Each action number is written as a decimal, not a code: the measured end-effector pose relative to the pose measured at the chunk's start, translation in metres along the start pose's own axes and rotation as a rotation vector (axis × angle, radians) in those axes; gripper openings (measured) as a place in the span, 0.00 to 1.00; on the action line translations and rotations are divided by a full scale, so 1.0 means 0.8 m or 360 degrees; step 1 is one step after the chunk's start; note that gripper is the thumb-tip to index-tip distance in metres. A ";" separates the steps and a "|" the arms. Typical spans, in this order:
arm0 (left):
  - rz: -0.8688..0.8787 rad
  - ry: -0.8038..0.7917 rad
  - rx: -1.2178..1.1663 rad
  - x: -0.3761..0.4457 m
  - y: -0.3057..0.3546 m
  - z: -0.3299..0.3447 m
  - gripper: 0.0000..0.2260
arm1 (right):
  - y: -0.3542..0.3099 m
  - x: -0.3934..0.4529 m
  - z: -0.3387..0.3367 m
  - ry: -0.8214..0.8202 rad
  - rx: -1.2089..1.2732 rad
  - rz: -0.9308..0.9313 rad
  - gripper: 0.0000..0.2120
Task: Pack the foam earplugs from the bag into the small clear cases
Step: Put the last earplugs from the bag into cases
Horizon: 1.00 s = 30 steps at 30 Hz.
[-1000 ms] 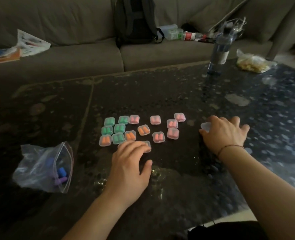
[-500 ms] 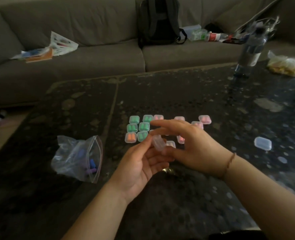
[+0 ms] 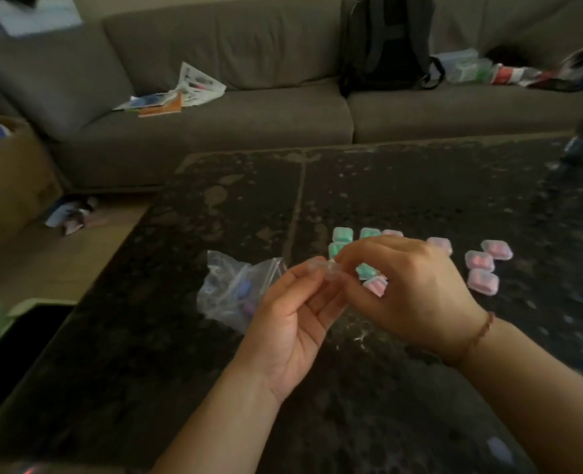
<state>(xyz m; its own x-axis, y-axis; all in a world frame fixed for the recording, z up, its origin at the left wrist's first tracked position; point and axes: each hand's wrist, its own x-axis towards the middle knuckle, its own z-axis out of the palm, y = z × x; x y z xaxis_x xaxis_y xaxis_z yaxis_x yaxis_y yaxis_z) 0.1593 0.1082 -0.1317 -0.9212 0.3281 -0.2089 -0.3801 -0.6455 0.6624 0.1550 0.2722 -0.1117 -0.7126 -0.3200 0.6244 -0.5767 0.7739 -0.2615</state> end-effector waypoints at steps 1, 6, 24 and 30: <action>0.0025 0.0007 0.0029 -0.001 0.003 -0.004 0.10 | -0.004 0.003 0.004 0.0015 -0.0032 -0.0001 0.07; 0.0082 0.0045 0.0230 -0.010 0.015 -0.018 0.11 | -0.019 0.010 0.018 -0.0001 0.0014 0.0070 0.09; 0.0174 0.0709 0.0325 -0.037 0.103 -0.084 0.15 | -0.030 0.009 0.097 -0.0761 0.0004 0.0492 0.09; 0.0116 0.0779 0.0334 -0.034 0.099 -0.089 0.14 | -0.054 0.017 0.114 -0.0848 -0.0006 0.0517 0.14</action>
<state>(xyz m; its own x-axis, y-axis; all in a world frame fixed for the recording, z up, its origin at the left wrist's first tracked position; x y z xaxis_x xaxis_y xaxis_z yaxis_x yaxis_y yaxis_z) 0.1483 -0.0006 -0.1245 -0.8944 -0.1047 -0.4349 -0.3353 -0.4865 0.8067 0.1339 0.1844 -0.1590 -0.9534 -0.2957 0.0602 -0.2962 0.8792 -0.3733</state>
